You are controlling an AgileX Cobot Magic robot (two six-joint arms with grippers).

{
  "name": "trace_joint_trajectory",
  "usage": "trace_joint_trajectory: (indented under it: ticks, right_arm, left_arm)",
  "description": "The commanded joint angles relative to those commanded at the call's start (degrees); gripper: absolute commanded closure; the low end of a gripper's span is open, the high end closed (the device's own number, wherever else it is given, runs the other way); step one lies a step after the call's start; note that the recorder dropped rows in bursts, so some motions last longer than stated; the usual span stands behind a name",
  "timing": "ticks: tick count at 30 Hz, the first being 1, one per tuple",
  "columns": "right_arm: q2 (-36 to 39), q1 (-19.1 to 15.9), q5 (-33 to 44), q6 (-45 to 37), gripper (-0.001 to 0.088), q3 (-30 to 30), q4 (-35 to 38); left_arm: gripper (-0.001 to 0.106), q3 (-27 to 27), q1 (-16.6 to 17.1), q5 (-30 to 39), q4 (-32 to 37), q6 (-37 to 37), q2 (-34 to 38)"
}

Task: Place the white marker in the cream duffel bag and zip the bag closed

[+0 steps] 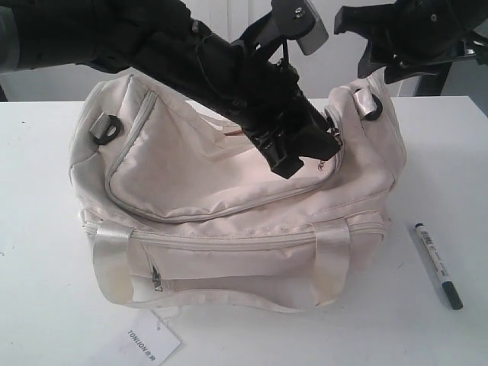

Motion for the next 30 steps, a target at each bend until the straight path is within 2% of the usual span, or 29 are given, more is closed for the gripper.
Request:
trace_joint_trajectory:
  ticks: [4, 10, 16, 25, 29, 30]
  right_arm:
    - [0.8, -3.2, 0.9, -8.2, 0.0511, 0.0, 10.9]
    - [2.4, -8.1, 2.3, -14.3, 0.0511, 0.0, 19.6]
    - [4.6, -8.8, 4.6, -23.6, 0.0511, -0.1, 29.7]
    - [8.7, -8.8, 7.7, -23.8, 0.05, -0.1, 27.2]
    - [8.6, -8.8, 7.7, -23.7, 0.0418, -0.1, 25.2]
    - [8.6, -8.8, 7.6, -23.7, 0.0365, 0.3, 25.1]
  left_arm:
    - [0.105, 0.0, 0.0, 1.3, 0.0, 3.4, 0.0]
    - [0.105, 0.0, 0.0, 1.9, 0.0, 10.8, 0.0]
    - [0.105, 0.0, 0.0, 1.1, 0.0, 16.0, 0.0]
    - [0.105, 0.0, 0.0, -1.2, 0.0, 16.2, 0.0]
    - [0.105, 0.0, 0.0, -1.3, 0.0, 16.2, 0.0]
    - [0.105, 0.0, 0.0, -1.4, 0.0, 16.2, 0.0]
